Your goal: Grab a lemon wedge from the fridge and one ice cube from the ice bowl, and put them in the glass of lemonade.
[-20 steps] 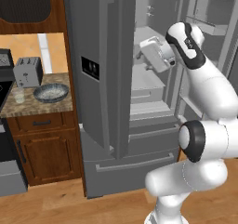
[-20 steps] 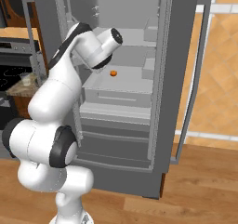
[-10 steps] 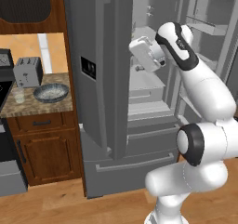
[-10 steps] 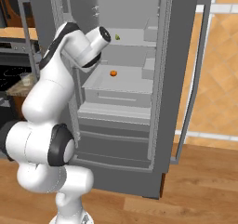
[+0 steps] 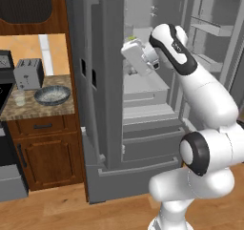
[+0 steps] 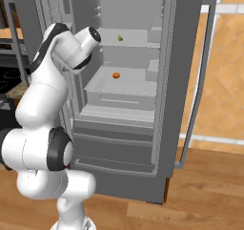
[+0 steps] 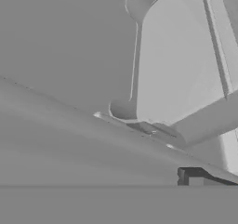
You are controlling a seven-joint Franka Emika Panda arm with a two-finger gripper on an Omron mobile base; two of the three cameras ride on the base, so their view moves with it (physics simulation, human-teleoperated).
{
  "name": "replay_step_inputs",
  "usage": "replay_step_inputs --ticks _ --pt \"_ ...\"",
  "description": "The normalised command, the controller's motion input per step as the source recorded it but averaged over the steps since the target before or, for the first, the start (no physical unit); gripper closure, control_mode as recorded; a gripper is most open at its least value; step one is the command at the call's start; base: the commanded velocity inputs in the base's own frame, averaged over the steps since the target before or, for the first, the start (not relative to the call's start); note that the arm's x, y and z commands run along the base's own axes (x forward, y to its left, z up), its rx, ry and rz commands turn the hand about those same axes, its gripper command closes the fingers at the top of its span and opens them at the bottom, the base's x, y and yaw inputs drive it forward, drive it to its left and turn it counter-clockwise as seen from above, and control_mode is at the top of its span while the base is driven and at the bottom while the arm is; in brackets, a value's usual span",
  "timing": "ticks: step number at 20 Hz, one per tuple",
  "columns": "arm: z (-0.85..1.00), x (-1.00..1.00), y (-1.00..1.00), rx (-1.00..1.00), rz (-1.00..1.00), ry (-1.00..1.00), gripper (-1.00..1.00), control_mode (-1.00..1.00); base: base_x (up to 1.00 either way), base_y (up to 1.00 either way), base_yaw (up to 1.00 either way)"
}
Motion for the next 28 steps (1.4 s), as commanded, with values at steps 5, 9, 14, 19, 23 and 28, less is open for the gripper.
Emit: replay_step_inputs --ticks 5,9,14,19,23,28 --pt "-0.01 -0.08 0.65 0.0 0.01 0.0 -1.0 -1.0 0.0 0.0 0.0" --pt "-0.09 0.0 0.63 0.0 0.0 -0.01 -1.0 -1.0 0.0 0.0 0.0" --pt "0.0 0.0 0.66 -0.01 0.0 -0.01 -1.0 -1.0 0.0 0.0 0.0" --pt "0.0 0.04 0.53 -0.03 0.0 0.0 -1.0 -1.0 0.0 0.0 0.0" --pt "0.04 -0.11 0.16 -0.03 -0.04 0.0 -1.0 -1.0 0.0 0.0 0.0" --pt "0.27 -0.94 -0.59 0.0 -0.14 -0.16 -1.0 -1.0 0.0 0.0 0.0"
